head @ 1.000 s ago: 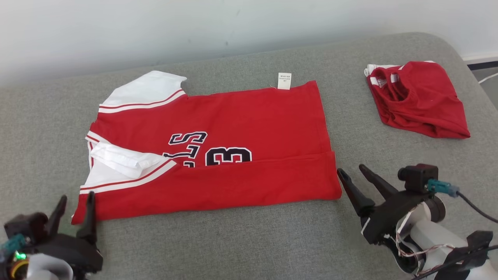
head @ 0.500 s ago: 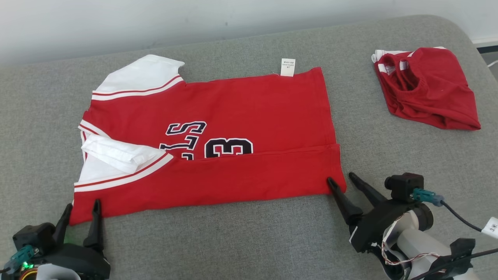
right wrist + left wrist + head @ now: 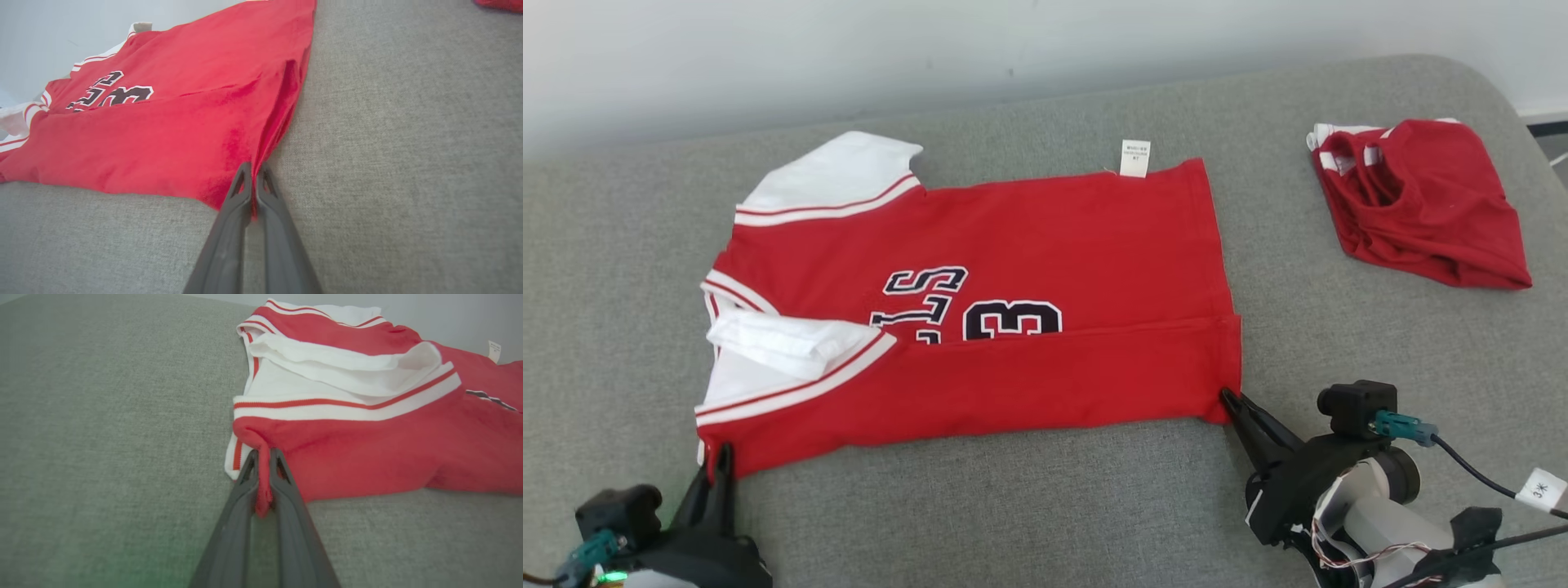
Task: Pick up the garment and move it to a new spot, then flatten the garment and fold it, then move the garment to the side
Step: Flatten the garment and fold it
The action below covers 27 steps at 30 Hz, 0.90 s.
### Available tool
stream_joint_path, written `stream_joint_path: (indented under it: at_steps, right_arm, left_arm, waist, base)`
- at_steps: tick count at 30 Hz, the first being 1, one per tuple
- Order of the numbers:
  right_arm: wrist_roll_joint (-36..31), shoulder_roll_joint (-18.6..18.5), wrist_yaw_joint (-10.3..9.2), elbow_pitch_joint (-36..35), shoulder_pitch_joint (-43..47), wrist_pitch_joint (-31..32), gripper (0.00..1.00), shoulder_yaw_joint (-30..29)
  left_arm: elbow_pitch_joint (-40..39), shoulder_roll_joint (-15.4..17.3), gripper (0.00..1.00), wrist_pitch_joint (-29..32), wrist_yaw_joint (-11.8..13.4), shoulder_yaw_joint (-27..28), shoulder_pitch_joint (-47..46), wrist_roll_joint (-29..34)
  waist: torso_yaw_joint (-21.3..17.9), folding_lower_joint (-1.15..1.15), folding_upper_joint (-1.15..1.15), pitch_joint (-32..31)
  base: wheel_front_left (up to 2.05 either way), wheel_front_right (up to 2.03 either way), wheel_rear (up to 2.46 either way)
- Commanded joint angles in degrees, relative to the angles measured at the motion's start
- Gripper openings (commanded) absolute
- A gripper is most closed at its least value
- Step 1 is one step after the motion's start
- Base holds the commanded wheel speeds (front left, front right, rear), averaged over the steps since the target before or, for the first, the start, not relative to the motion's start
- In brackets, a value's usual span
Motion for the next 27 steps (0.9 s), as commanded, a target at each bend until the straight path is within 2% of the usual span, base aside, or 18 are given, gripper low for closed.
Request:
stream_joint_path:
  at_steps: [1, 10, 16, 22, 27]
  right_arm:
    - [0.91, -0.65, 0.00, -0.43, 1.05, -0.05, 0.00, -0.19]
    - [3.51, -5.87, -0.01, -5.13, 6.91, -0.10, 0.00, -1.38]
    - [4.26, -8.77, -0.02, -8.10, 10.79, 0.56, 0.00, -1.25]
    - [5.87, -10.71, -0.02, -10.26, 14.50, 3.68, 0.00, -1.44]
    - [5.96, -11.03, -0.01, -10.84, 16.00, 4.40, 0.00, -2.08]
  left_arm:
    - [-0.01, -0.13, 0.00, -0.12, -0.02, 0.03, 1.72, 0.26]
    - [-4.68, -1.11, 0.00, -0.17, 0.68, 0.78, 8.46, -0.90]
    - [-11.14, -2.24, 0.00, -0.17, 2.60, 1.39, 15.89, -1.94]
    - [-18.16, -3.01, 0.00, 0.67, 5.18, 1.63, 22.43, -2.53]
    - [-19.57, -2.97, 0.00, 1.59, 5.55, 1.50, 23.88, -3.18]
  waist:
    - [0.12, 0.00, 0.00, -1.06]
    - [0.67, 0.00, 0.00, -5.76]
    - [0.73, 0.00, 0.00, -8.01]
    - [2.30, 0.00, 0.00, -9.44]
    - [3.15, 0.00, 0.00, -9.87]
  base:
    - [0.00, 0.00, 0.00]
    - [0.00, 0.00, 0.00]
    - [0.00, 0.00, 0.00]
    - [0.00, 0.00, 0.00]
    - [0.00, 0.00, 0.00]
